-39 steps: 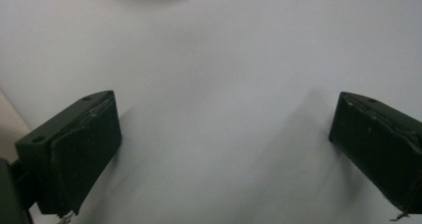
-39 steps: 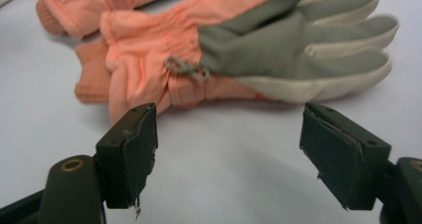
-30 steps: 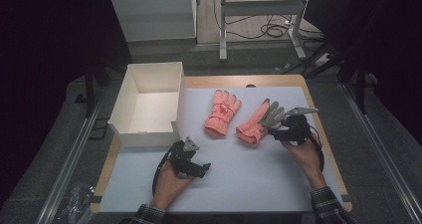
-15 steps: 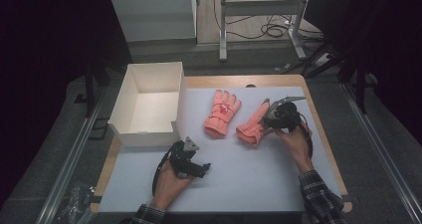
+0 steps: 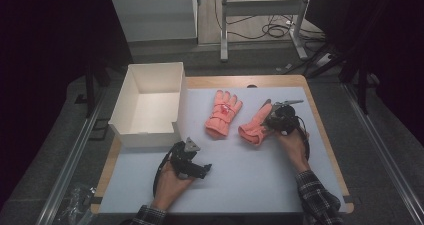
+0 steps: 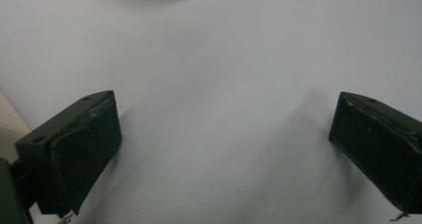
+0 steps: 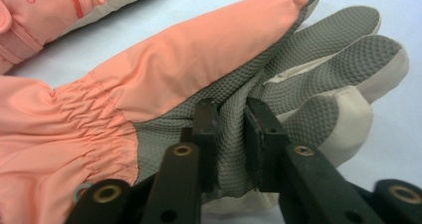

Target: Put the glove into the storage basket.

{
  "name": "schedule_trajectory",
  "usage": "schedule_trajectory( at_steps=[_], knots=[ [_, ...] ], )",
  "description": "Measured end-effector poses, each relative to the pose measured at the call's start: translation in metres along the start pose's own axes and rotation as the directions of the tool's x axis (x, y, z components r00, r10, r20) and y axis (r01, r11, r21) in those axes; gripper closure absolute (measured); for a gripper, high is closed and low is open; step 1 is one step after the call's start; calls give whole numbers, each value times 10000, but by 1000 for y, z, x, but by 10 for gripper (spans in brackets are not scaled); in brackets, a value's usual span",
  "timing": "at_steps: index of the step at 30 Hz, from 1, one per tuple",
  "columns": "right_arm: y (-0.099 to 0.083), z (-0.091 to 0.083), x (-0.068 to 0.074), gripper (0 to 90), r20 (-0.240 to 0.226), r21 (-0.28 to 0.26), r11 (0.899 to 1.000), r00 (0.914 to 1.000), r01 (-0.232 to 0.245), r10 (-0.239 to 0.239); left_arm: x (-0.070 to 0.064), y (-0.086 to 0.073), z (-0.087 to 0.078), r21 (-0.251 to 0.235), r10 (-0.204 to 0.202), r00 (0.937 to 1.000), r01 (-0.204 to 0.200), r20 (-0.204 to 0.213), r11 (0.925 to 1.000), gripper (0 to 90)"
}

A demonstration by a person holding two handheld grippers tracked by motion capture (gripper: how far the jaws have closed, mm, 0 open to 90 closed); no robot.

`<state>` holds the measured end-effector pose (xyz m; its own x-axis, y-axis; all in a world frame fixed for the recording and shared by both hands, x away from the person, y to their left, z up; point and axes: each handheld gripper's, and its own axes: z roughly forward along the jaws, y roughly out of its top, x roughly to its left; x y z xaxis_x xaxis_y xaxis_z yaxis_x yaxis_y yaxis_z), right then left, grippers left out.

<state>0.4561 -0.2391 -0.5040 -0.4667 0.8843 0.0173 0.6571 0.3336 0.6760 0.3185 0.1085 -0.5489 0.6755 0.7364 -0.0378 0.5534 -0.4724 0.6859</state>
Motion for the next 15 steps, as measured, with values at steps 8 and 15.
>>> schedule_trajectory(
  at_steps=[8, 15],
  knots=[
    [1, -4, 2, 852, -82, -138, 9999, 10000, 55, -56, 0, 0, 0, 2, 1, 10000, -1, 2, 10000, 0],
    [3, -15, -6, 856, -838, -280, 9993, 9962, -266, 242, 0, 0, 0, 3, 6, 10000, -6, 4, 10000, 0]
  ],
)
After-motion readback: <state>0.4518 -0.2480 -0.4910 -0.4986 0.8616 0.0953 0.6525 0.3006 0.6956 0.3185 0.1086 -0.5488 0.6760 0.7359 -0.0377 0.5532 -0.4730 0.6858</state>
